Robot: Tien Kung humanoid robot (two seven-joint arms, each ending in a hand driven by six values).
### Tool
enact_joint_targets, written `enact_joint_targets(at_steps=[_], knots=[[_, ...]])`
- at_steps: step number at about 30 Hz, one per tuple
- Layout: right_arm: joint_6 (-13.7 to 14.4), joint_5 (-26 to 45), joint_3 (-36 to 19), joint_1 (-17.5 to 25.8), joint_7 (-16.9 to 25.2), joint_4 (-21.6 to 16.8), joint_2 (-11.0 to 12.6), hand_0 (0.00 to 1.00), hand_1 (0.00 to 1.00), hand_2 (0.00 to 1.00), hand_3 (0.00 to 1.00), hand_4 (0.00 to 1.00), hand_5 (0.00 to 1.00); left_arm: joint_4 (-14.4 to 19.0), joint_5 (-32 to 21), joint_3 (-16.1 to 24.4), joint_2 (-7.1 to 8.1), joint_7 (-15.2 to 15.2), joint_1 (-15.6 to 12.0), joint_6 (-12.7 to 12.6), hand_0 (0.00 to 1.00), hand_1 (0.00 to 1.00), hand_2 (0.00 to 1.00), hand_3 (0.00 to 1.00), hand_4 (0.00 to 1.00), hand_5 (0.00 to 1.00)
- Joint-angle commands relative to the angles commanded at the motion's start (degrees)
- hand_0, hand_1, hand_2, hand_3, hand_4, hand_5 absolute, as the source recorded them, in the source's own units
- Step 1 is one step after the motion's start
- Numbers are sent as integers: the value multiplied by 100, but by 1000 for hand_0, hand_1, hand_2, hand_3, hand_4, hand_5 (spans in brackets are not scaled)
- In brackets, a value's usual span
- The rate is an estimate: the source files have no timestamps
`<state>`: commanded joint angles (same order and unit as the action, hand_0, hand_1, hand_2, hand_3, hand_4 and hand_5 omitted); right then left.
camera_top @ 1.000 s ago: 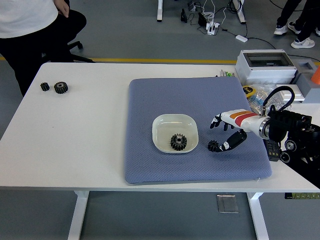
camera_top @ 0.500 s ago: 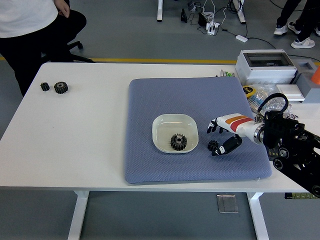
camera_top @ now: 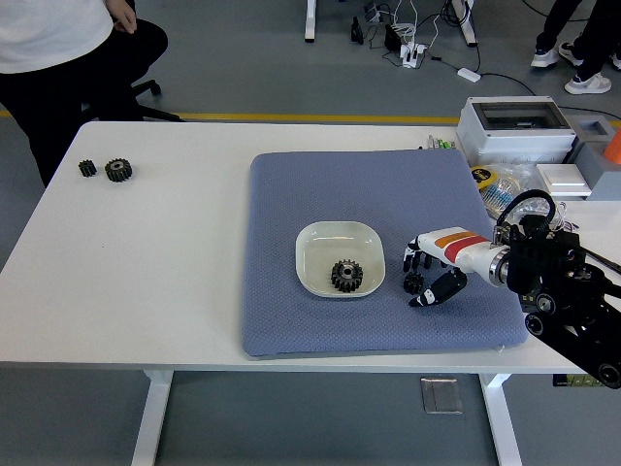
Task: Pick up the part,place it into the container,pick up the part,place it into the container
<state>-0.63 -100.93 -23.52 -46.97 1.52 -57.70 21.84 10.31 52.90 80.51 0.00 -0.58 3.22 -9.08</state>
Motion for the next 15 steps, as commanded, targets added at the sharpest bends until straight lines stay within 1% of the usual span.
enact_joint_targets(at_steps=[5,6,11,12,15], knots=[[121,-14,29,16,45,52,-38,334,477,549,521,850,232,0,7,0,0,9,2,-4,774,795,811,591,696,651],[143,-17,41,18,55,60,-45,307,456,533,512,823,224,0,4,-2,0,10,2,-3,774,793,814,591,696,649],[241,-14,95,36,76,119,-84,307,456,533,512,823,224,0,11,-7,0,18,1,2,774,793,814,591,696,649],[260,-22,96,43,79,130,-89,270,440,525,502,799,193,0,11,-14,0,19,1,5,774,794,812,592,696,648],[287,-26,103,53,84,146,-96,270,440,525,502,799,193,0,30,-14,0,26,-3,12,774,794,812,592,696,648]])
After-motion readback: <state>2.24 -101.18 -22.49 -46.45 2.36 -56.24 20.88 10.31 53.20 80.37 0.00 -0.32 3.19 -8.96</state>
